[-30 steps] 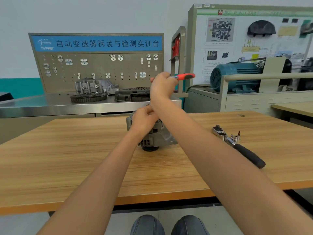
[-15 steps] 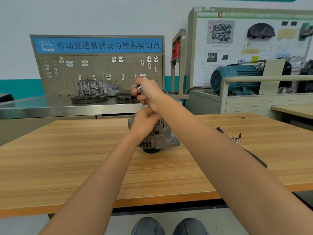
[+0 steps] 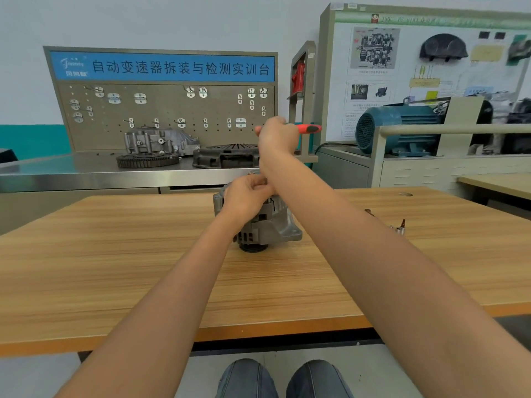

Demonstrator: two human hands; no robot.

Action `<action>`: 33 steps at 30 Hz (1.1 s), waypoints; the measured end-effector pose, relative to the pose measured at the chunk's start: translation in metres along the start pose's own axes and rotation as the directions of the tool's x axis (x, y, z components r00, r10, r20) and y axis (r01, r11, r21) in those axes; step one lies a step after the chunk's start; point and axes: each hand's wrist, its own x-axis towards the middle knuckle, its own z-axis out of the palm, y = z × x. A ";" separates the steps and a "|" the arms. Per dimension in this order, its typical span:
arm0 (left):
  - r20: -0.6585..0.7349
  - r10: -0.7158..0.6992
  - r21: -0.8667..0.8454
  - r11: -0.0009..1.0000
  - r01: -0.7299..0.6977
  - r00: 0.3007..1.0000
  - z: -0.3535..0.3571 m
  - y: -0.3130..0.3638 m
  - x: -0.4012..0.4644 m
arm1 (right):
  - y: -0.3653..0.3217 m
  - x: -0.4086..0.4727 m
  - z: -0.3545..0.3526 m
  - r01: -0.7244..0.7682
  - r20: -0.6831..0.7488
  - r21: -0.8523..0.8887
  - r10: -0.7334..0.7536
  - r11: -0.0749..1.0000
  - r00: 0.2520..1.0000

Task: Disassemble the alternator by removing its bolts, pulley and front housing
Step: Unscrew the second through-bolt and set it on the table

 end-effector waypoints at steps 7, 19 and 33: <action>-0.017 0.011 0.002 1.000 -0.011 1.000 0.001 -0.002 -0.004 | -0.007 0.002 -0.005 -0.171 0.290 -0.006 0.165 0.985 0.943; -0.027 0.023 -0.023 0.999 -0.024 0.999 0.003 -0.005 -0.003 | -0.004 -0.003 -0.005 -0.098 0.123 0.030 0.094 0.995 0.988; 0.024 0.069 -0.057 0.996 -0.068 0.997 -0.002 -0.001 -0.010 | -0.008 0.004 -0.011 -0.266 0.427 0.045 0.222 0.963 0.877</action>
